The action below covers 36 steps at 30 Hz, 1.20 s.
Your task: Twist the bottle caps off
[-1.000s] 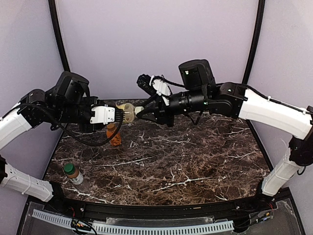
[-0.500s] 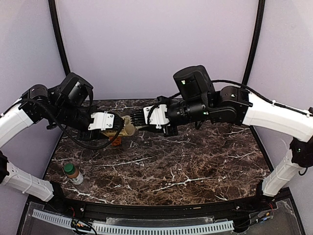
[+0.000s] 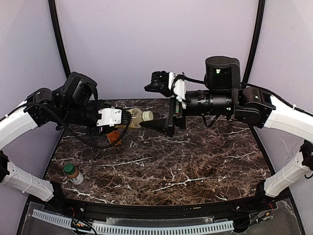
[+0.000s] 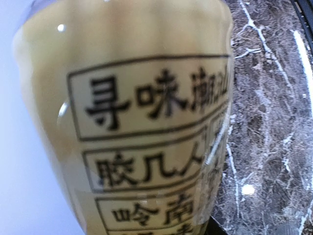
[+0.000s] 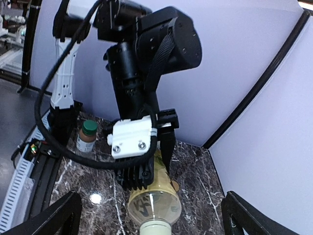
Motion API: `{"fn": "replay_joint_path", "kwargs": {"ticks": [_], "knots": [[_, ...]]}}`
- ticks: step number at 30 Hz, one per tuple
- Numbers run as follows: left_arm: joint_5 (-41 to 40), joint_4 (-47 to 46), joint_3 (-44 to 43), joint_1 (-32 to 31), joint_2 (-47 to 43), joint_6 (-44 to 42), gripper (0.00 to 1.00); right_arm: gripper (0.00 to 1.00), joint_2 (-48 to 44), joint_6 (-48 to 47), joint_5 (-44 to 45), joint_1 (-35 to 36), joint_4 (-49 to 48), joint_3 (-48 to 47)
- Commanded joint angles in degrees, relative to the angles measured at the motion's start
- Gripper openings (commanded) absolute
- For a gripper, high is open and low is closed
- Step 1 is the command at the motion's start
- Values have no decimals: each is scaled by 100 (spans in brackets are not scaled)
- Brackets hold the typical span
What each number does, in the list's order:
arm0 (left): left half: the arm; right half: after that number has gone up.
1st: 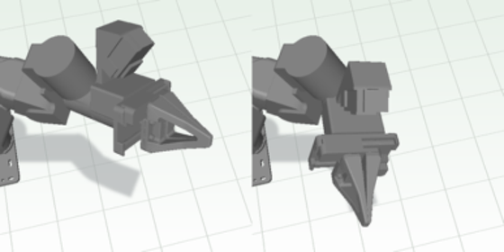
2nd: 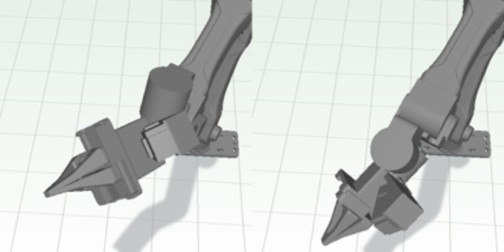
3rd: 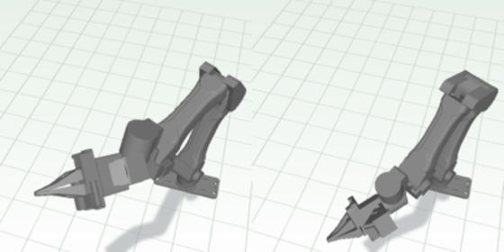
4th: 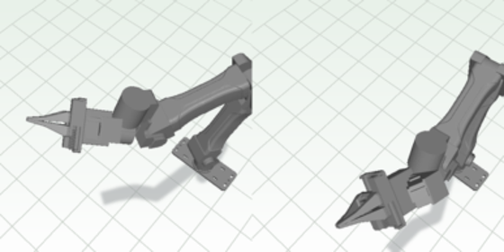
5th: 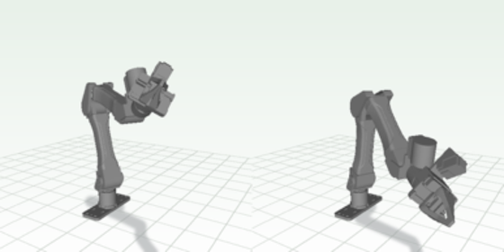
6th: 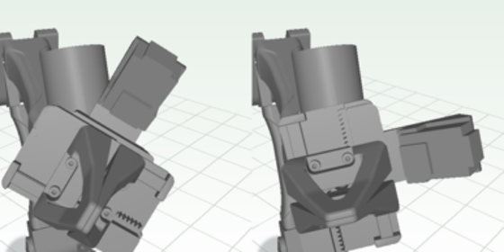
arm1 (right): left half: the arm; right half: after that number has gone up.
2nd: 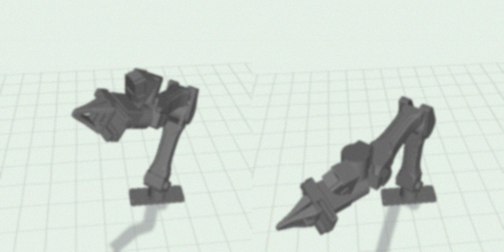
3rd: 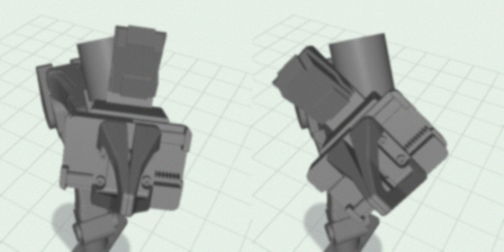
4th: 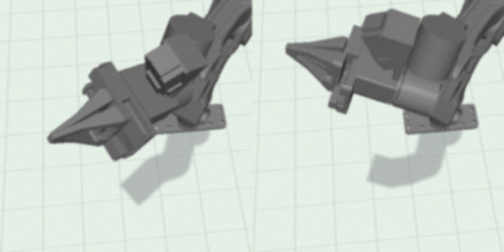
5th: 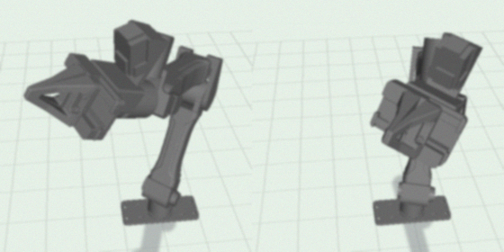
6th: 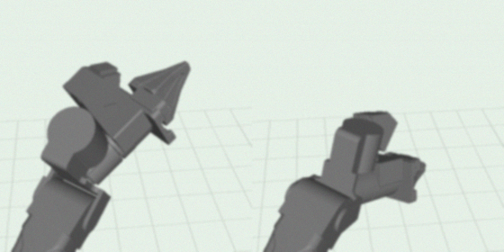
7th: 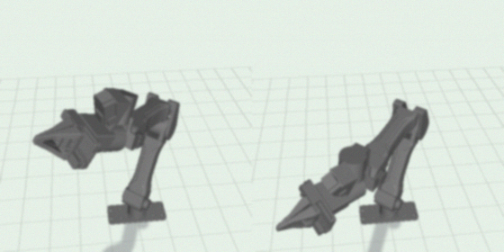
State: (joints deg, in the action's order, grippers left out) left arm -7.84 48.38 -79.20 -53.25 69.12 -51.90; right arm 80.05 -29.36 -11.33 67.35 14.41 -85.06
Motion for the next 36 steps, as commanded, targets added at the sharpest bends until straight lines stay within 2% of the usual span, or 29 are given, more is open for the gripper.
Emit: {"fn": "replay_joint_path", "kwargs": {"ticks": [1,4,6,9,14,21,29,35,36], "knots": [[-869,-941,319,-11,-156,-248,25,99,-172,2538,-228,-336,-735,182],[-1192,-1381,462,-10,-168,-378,25,98,-82,4282,141,-635,-867,196],[-1406,-1637,556,-11,-177,-509,26,93,7,5542,362,-903,-686,254],[-1702,-1909,671,-20,-180,-664,26,86,90,6562,182,-1136,-624,428],[-1783,-2105,795,-10,-212,-764,26,80,234,6757,-159,-1145,-676,446],[-1789,-2187,877,-16,-219,-815,27,65,493,6829,-489,-1169,-826,394],[-1792,-2201,900,-23,-258,-852,27,34,664,6873,-702,-1257,-979,394],[-1765,-2152,915,-21,-263,-845,27,0,658,6566,-791,-1277,-1033,424],[-1715,-2120,900,-21,-265,-833,27,0,656,6369,-851,-1273,-1041,428]]}}
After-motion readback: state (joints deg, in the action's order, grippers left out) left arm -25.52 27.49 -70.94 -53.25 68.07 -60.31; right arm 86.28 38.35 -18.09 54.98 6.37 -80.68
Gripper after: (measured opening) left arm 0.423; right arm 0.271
